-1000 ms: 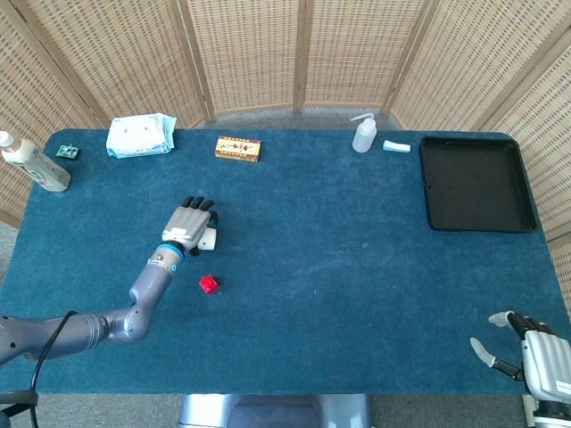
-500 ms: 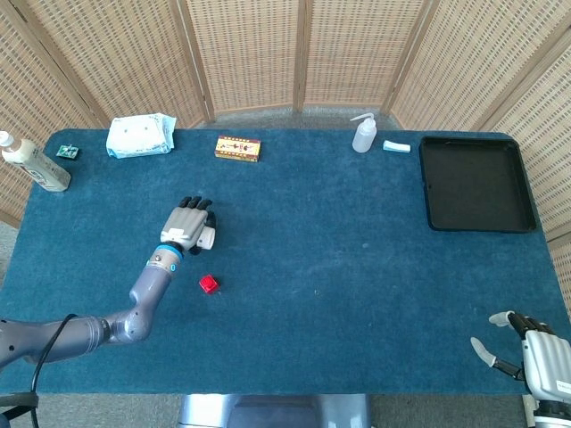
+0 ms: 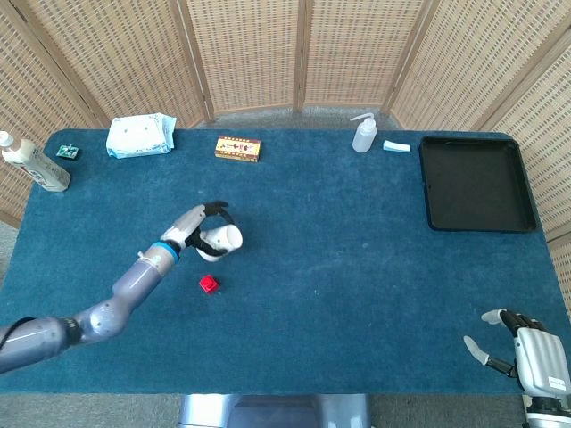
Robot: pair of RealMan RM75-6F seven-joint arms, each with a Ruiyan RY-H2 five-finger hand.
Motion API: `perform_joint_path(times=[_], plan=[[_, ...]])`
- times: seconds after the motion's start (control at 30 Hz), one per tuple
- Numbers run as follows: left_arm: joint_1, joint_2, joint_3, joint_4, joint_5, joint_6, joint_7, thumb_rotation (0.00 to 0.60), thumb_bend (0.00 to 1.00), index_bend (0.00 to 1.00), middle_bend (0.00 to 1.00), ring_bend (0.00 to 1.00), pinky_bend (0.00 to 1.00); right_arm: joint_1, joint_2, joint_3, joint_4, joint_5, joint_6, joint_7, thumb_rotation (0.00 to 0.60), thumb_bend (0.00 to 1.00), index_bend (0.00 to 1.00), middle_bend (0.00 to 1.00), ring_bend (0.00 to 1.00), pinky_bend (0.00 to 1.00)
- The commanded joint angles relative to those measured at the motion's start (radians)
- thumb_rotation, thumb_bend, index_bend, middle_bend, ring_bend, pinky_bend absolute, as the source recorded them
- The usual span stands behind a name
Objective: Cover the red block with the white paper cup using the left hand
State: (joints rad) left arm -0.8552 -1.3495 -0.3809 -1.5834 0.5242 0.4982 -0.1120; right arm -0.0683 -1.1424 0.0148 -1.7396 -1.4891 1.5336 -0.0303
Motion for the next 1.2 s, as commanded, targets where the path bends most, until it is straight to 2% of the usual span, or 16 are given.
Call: perform_joint_path(times=[0.03, 0.17, 0.37, 0.6, 1.2], plan=[[0.104, 0.036, -0.096, -0.043, 0.065, -0.155, -0.163, 0.6, 0.25, 0.48, 0.1, 0.0, 0.03, -0.001, 0.001, -0.001, -0.001, -0.001, 0.002, -0.001, 0.145, 0.28, 0.4, 0.42, 0.4, 0.38], [0.167, 0.012, -0.155, -0.027, 0.147, -0.26, -0.247, 0.6, 0.24, 0.48, 0.1, 0.0, 0.03, -0.002, 0.004, -0.002, -0.006, -0.004, 0.005, -0.002, 0.143, 0.28, 0.4, 0.42, 0.4, 0.38], [0.24, -0.018, -0.223, -0.005, 0.267, -0.356, -0.292, 0.6, 0.25, 0.48, 0.1, 0.0, 0.03, -0.009, 0.006, -0.003, -0.005, -0.001, 0.012, 0.004, 0.145, 0.28, 0.4, 0.42, 0.4, 0.38], [0.304, -0.046, -0.268, 0.022, 0.364, -0.429, -0.299, 0.6, 0.24, 0.48, 0.1, 0.0, 0.03, -0.008, 0.003, -0.004, 0.001, 0.002, 0.006, 0.007, 0.146, 0.28, 0.4, 0.42, 0.4, 0.38], [0.383, -0.172, -0.354, 0.089, 0.55, -0.443, -0.239, 0.6, 0.22, 0.48, 0.1, 0.0, 0.03, -0.009, 0.003, -0.002, -0.013, 0.004, 0.01, -0.017, 0.143, 0.28, 0.4, 0.42, 0.4, 0.38]])
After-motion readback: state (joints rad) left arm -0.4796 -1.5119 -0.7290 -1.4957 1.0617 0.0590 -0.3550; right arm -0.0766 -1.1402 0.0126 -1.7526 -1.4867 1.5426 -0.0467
